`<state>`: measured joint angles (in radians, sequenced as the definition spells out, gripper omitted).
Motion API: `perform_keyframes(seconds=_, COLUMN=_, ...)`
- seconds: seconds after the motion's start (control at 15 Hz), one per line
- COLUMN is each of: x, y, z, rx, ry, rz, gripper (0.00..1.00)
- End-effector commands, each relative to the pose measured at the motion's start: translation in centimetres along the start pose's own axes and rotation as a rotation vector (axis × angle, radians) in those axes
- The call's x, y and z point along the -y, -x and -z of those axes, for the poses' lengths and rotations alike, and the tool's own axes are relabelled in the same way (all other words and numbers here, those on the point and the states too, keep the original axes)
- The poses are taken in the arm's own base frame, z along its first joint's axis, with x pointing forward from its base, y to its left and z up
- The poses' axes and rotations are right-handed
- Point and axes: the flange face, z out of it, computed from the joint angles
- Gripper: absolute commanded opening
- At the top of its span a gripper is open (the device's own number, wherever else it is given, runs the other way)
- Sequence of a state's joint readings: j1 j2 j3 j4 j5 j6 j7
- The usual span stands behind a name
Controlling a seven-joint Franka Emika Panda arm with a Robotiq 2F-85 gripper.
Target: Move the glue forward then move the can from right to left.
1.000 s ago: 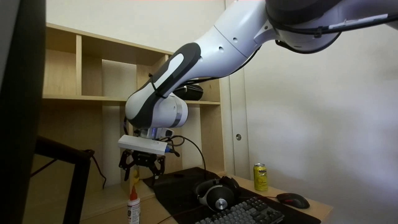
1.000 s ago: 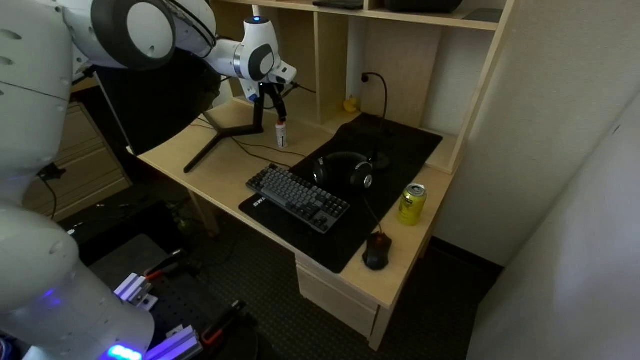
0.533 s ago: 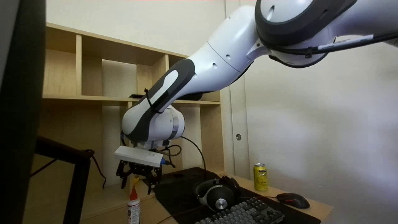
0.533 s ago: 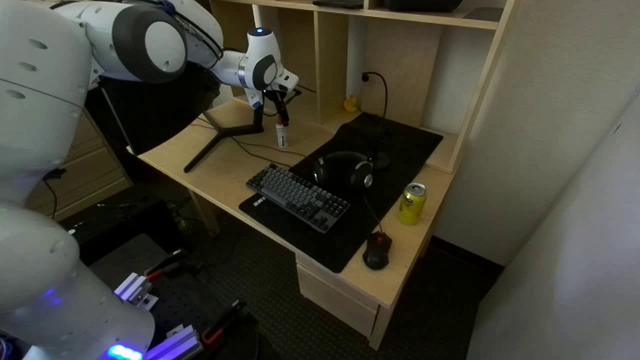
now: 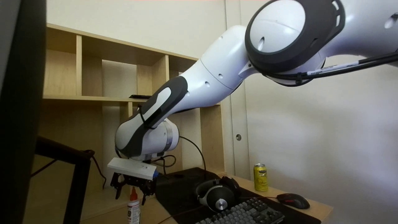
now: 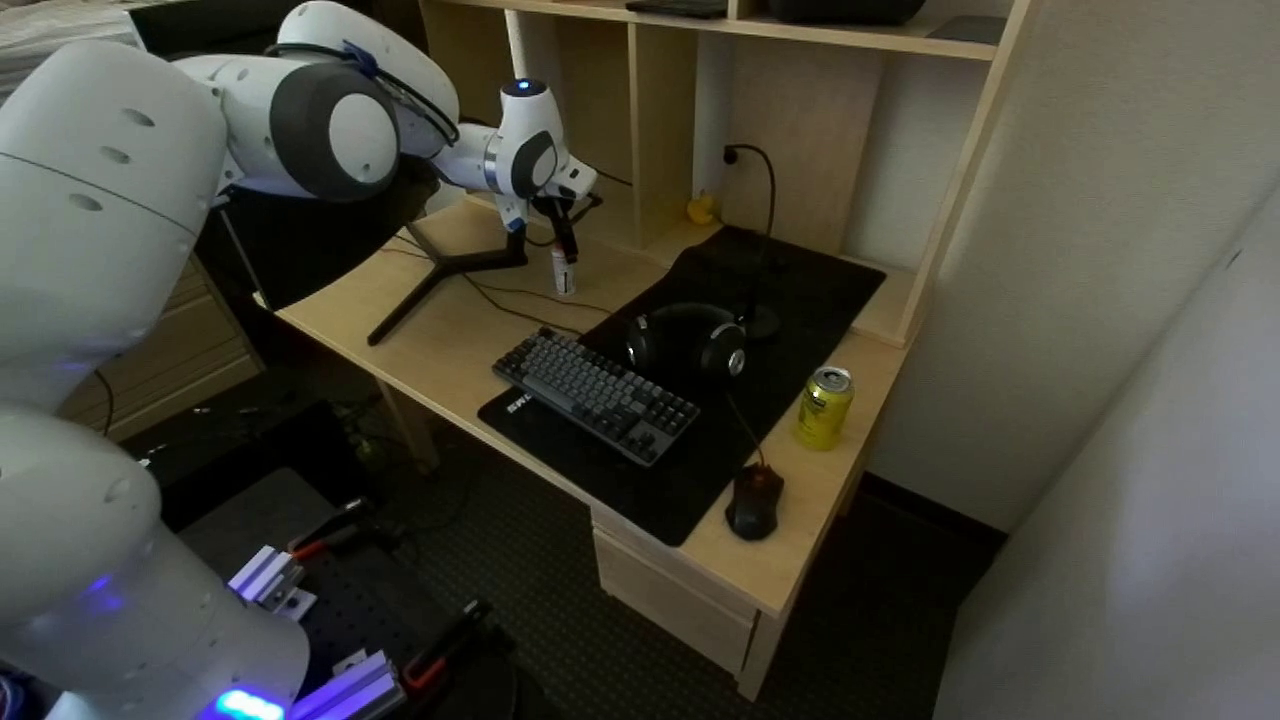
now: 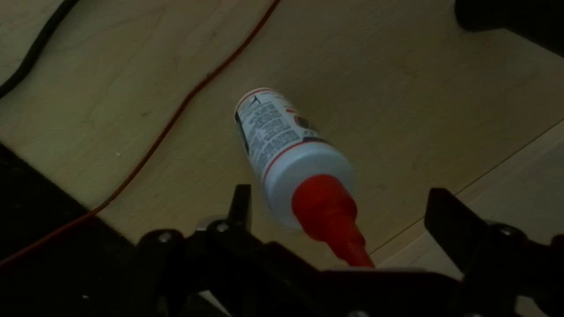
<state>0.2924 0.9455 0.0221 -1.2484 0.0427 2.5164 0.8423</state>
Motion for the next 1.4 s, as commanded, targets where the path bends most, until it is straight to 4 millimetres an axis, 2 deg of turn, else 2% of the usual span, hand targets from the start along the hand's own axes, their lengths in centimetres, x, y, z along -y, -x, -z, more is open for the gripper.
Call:
perform_keyframes(seconds=0.0, x=0.8, y=-0.2, z=-0.9, rx=0.004, ry=0.015, rz=-0.019, gripper=1.00)
perform_keyframes(seconds=0.13, x=0.5, y=-0.1, z=-0.2, rx=0.000, ry=0.004, rz=-0.012, gripper=1.00)
perform_keyframes(seconds=0.33, x=0.6, y=-0.2, z=-0.2, rx=-0.003, ry=0.015, rz=-0.021, gripper=1.00)
perform_keyframes(seconds=0.6, x=-0.1, y=-0.2, z=-0.1, rx=0.014, ry=0.062, rz=-0.040, gripper=1.00)
perform_keyframes(seconds=0.67, x=0.5, y=-0.3, z=-0.2, rx=0.003, ry=0.026, rz=-0.025, gripper=1.00)
perform_keyframes(seconds=0.87, x=0.3, y=-0.5, z=-0.1, rx=0.002, ry=0.034, rz=-0.030, gripper=1.00)
perform_keyframes(seconds=1.27, x=-1.1, y=0.5, z=0.2, rx=0.147, ry=0.094, rz=-0.056, gripper=1.00)
perform_keyframes(seconds=1.33, x=0.0, y=0.0, z=0.2, rx=0.076, ry=0.075, rz=-0.052, gripper=1.00)
